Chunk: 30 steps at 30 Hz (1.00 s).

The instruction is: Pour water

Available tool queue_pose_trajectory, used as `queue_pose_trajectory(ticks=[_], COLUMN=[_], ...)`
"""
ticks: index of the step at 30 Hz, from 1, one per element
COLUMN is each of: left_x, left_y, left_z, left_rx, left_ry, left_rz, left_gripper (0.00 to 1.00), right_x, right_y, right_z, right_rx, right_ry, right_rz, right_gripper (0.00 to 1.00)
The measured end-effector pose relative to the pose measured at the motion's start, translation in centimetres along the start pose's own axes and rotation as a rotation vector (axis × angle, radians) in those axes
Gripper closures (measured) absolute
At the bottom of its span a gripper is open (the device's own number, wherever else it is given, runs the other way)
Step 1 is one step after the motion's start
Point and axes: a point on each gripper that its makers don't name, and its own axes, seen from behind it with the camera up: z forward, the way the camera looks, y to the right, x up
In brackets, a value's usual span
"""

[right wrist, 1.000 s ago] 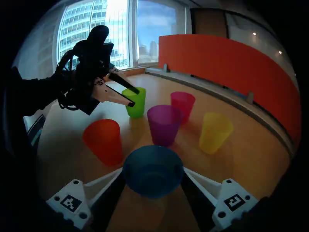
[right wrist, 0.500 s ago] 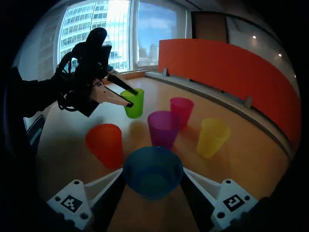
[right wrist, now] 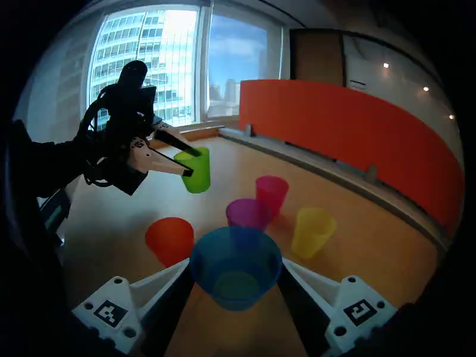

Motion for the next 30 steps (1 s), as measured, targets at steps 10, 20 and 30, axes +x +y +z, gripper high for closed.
queue_pose_trajectory(ticks=[10, 20, 30], left_x=[2.6, 4.7, 6.4], left_y=[0.0, 0.2, 0.7], left_z=[-2.5, -4.9, -6.4], left_rx=[0.022, 0.04, 0.042], left_ry=[0.086, 0.159, 0.201], left_rz=[-0.018, -0.042, -0.041], left_gripper=[0.12, 0.11, 0.11], right_x=[3.3, 6.2, 7.8], right_y=[-0.2, -0.5, -0.8], right_z=[-1.9, -3.4, -4.2], right_rx=[-0.027, -0.042, -0.048], right_ry=[0.059, 0.122, 0.161], right_rz=[-0.013, -0.007, -0.004], right_gripper=[0.1, 0.1, 0.1])
